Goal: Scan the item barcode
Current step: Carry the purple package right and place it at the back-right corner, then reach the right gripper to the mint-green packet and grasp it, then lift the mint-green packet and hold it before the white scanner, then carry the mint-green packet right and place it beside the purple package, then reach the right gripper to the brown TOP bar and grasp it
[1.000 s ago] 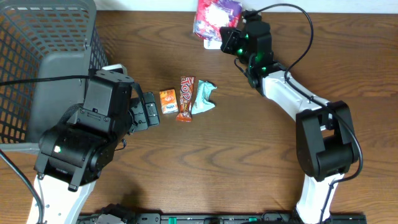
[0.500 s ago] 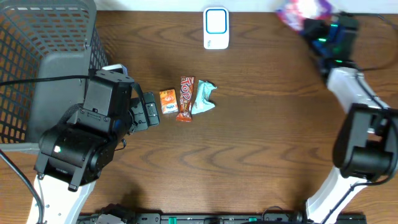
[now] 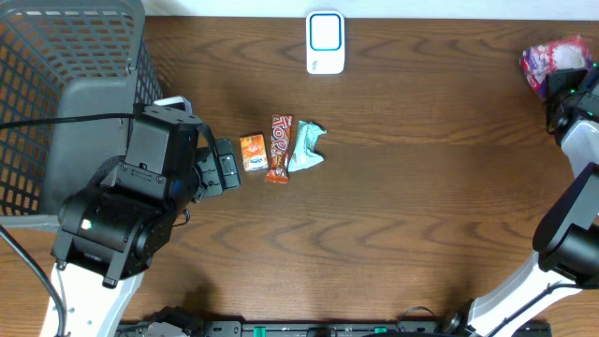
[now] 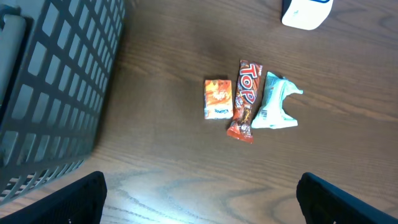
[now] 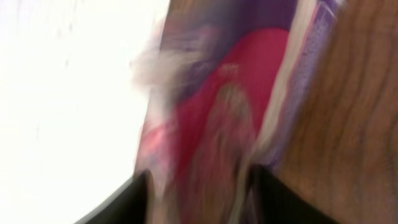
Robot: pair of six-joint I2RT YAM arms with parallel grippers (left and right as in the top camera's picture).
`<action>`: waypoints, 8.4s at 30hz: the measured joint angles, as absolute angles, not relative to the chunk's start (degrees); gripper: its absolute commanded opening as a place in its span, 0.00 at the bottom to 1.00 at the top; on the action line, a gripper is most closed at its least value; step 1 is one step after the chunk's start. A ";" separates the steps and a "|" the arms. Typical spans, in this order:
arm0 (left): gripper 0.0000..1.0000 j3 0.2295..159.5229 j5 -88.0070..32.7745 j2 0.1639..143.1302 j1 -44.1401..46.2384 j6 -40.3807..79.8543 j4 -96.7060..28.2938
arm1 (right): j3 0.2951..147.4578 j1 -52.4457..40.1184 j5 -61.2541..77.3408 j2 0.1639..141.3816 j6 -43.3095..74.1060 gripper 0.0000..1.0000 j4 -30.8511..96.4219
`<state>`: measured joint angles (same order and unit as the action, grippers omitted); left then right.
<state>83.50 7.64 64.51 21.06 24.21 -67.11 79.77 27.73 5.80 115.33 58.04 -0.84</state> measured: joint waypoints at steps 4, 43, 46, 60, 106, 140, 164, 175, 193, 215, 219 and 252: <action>0.98 83.50 7.64 64.51 21.06 24.21 -67.11 | 79.77 27.68 6.50 115.33 55.64 0.99 -0.91; 0.98 83.50 7.64 64.51 21.06 24.21 -67.09 | 80.03 -17.65 35.79 112.53 22.22 0.99 28.97; 0.98 83.50 7.64 64.51 21.06 24.21 -67.11 | 80.03 -22.50 27.97 112.53 25.19 0.97 30.85; 0.98 83.50 7.64 64.51 21.06 24.21 -67.09 | 80.03 -29.32 13.72 114.54 33.74 0.71 27.94; 0.98 83.50 7.64 64.51 21.06 24.21 -67.11 | 80.38 -29.36 -43.53 115.37 29.19 0.06 47.77; 0.98 83.50 7.64 64.51 21.06 24.21 -67.11 | 107.85 -13.72 3.60 120.27 14.15 0.67 71.85; 0.98 83.50 7.64 64.51 21.06 24.21 -67.09 | 86.63 -17.54 9.91 120.11 15.68 0.01 52.14; 0.98 83.50 7.64 64.51 21.06 24.21 -67.09 | 102.15 -17.54 9.82 120.38 15.70 0.01 43.09; 0.98 83.50 7.64 64.51 21.06 24.21 -67.09 | 105.60 -19.92 -1.69 131.04 19.16 0.01 9.39; 0.98 83.50 7.64 64.51 21.06 24.21 -67.09 | 105.93 1.89 -20.40 120.81 -1.50 0.01 40.23; 0.98 83.50 7.64 64.51 21.06 24.21 -67.11 | 105.91 6.39 -20.62 124.73 -6.59 0.08 42.30; 0.98 83.50 7.64 64.51 21.06 24.21 -67.09 | 105.91 -11.00 33.04 120.60 1.15 0.99 54.28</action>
<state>83.50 7.64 64.51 21.06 24.21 -67.09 105.91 -11.00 33.04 120.60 1.15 54.28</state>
